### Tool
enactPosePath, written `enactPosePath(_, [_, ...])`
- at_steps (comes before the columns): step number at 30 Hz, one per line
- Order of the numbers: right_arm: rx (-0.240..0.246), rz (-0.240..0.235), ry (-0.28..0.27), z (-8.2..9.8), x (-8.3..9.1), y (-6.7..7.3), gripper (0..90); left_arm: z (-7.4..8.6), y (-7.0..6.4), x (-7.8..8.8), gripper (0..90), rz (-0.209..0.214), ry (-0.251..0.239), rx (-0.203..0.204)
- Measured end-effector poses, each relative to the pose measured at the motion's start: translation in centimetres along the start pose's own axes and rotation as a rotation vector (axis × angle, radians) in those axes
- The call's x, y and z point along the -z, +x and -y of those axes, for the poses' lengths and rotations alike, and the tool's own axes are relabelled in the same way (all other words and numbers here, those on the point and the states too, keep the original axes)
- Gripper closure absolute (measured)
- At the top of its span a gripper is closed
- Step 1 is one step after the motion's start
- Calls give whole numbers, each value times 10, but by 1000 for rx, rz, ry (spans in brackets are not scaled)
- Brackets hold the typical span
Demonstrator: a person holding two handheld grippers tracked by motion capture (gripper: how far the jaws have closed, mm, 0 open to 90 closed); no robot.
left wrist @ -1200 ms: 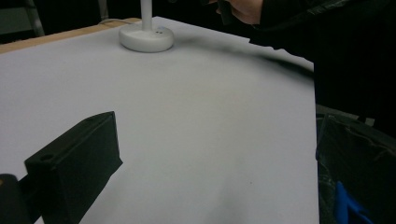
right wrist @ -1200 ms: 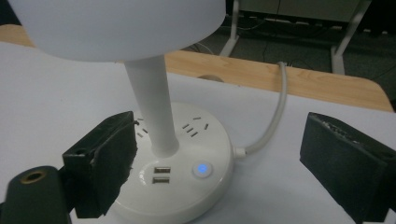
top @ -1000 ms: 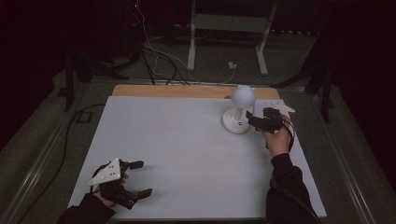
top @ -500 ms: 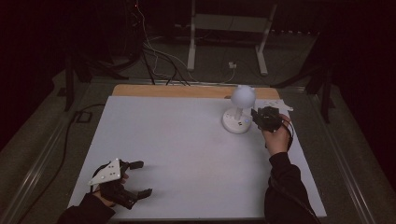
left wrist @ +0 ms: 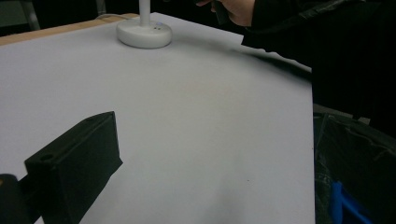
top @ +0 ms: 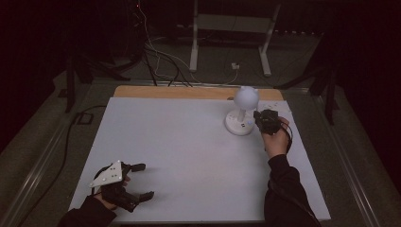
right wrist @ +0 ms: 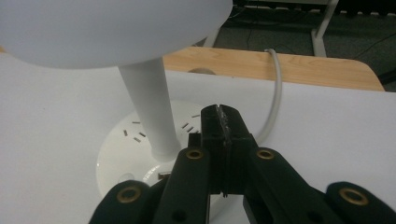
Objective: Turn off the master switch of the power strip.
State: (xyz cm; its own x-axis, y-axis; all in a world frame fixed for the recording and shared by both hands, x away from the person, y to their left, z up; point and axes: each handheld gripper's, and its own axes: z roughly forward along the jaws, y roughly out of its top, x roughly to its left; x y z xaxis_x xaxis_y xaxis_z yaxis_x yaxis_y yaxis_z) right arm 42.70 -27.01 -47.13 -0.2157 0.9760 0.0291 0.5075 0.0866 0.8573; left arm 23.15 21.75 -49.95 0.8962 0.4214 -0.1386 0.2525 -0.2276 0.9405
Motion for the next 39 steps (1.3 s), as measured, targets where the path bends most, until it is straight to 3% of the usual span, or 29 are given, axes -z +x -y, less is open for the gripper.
enactPosePath(22, [24,9,63,16,-20,4,900,0,0,0,4,2,4,0])
enactPosePath(39, [31,27,78,22,-28,5,900,0,0,1,3,3,1,0])
